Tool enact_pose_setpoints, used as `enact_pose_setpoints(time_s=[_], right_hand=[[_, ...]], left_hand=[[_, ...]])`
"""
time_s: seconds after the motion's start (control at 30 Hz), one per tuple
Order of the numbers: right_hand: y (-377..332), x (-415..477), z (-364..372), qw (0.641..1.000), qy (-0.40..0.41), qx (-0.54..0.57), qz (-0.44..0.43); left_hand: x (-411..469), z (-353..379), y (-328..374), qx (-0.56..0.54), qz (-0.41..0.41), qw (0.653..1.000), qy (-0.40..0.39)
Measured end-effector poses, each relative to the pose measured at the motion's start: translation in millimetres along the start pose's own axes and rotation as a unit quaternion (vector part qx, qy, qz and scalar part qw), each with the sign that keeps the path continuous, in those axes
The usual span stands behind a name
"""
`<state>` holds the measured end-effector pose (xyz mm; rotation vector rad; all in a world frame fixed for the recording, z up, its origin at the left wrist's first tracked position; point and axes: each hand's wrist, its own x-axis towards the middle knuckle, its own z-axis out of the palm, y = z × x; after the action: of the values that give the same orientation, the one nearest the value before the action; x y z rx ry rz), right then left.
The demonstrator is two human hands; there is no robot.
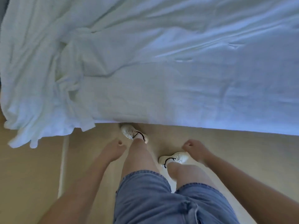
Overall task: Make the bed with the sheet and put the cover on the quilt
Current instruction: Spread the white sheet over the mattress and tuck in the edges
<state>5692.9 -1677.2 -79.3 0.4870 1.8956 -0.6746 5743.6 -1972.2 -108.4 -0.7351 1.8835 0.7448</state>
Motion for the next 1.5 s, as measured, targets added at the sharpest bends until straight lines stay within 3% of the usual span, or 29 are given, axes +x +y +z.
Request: enact_pose_setpoints(time_s=[0.1,0.17,0.4,0.5,0.7,0.8,0.97,1.0,1.1,1.2,1.37,1.5], right_hand=[[78.9,-35.5,-36.0,0.996,0.05,0.069,-0.014],[139.3,-61.8,-59.4,0.989,0.09,0.113,-0.016],[318.1,-138.7,-102.5,0.938,0.214,0.272,0.035],[375.8,-155.6,-102.5,0.901,0.255,0.341,0.078],[447.6,-148.3,-120.6,0.851,0.26,0.438,0.131],[473.2,-137.8,-148.6,0.84,0.249,0.463,0.135],[536.7,-118.2,-242.9,0.83,0.229,0.486,0.151],[549.0,-117.8,-264.3,0.833,0.222,0.483,0.153],[594.9,-114.6,-330.0,0.832,0.228,0.482,0.153],[636.3,-110.8,-381.9,0.825,0.245,0.485,0.159],[723.9,-92.6,-454.0,0.819,0.238,0.493,0.17],[827.5,-81.0,-524.0,0.836,0.246,0.466,0.153]], left_hand=[[-36.3,54.5,65.7,0.208,0.084,0.973,-0.056],[-53.0,97.2,111.7,0.288,0.115,0.948,-0.074],[-111.1,249.7,276.1,0.34,0.213,0.912,-0.082],[-142.5,313.6,335.6,0.441,0.296,0.839,-0.118],[-171.0,404.7,421.4,0.533,0.356,0.752,-0.157],[-162.2,437.1,455.5,0.548,0.357,0.74,-0.159],[-156.3,500.8,581.3,0.49,0.321,0.795,-0.158],[-157.3,512.6,610.5,0.506,0.319,0.787,-0.154],[-169.0,558.8,700.3,0.593,0.345,0.718,-0.122],[-181.9,604.0,768.0,0.629,0.352,0.682,-0.124],[-198.9,699.1,842.5,0.63,0.341,0.685,-0.132],[-220.5,790.4,884.6,0.632,0.321,0.689,-0.149]])
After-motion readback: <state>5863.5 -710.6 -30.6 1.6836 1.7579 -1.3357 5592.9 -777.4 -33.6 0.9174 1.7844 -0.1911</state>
